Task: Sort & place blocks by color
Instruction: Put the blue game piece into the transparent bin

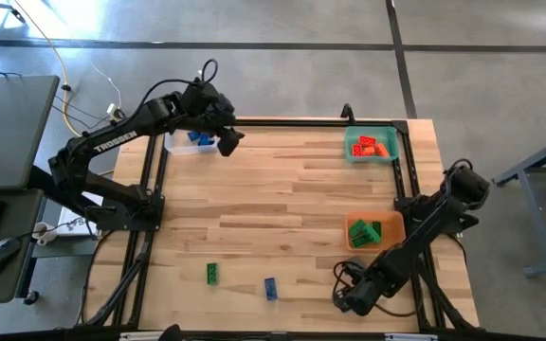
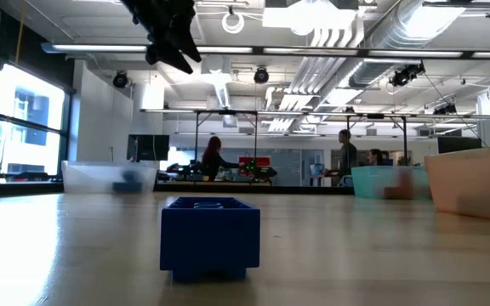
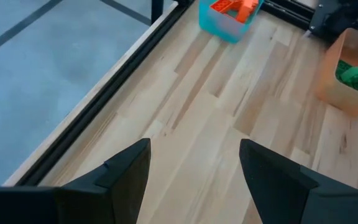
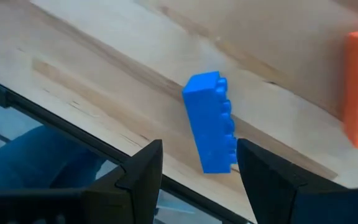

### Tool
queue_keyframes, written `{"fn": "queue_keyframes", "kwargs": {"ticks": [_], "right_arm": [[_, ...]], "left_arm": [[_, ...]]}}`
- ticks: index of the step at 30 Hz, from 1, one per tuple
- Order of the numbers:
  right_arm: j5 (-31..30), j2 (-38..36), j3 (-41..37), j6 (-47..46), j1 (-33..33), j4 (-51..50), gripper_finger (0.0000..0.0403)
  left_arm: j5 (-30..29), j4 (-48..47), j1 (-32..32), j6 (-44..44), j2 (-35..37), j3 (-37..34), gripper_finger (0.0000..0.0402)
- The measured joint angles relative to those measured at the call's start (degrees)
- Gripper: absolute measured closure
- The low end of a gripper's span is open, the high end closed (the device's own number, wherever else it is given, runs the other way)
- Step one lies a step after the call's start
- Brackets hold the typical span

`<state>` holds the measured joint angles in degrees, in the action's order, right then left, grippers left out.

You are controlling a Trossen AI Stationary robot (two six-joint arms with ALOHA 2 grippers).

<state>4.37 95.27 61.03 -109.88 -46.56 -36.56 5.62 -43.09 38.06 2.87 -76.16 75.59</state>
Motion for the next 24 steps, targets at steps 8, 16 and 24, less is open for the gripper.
{"fn": "queue_keyframes", "kwargs": {"ticks": [8,16,24], "right_arm": [[0.1,4.9,0.3,0.2,-1.3,5.6,0.0210],[1.7,8.7,0.0,-2.1,-3.1,5.6,0.0210],[2.3,9.6,0.1,-4.8,-3.7,5.8,0.0246]], "left_arm": [[-0.3,0.0,-1.0,0.2,0.0,0.0,0.0167],[-0.5,0.0,-1.4,1.5,0.0,0.0,0.0167],[-0.5,0.0,-1.4,1.5,0.0,0.0,0.0167]]}}
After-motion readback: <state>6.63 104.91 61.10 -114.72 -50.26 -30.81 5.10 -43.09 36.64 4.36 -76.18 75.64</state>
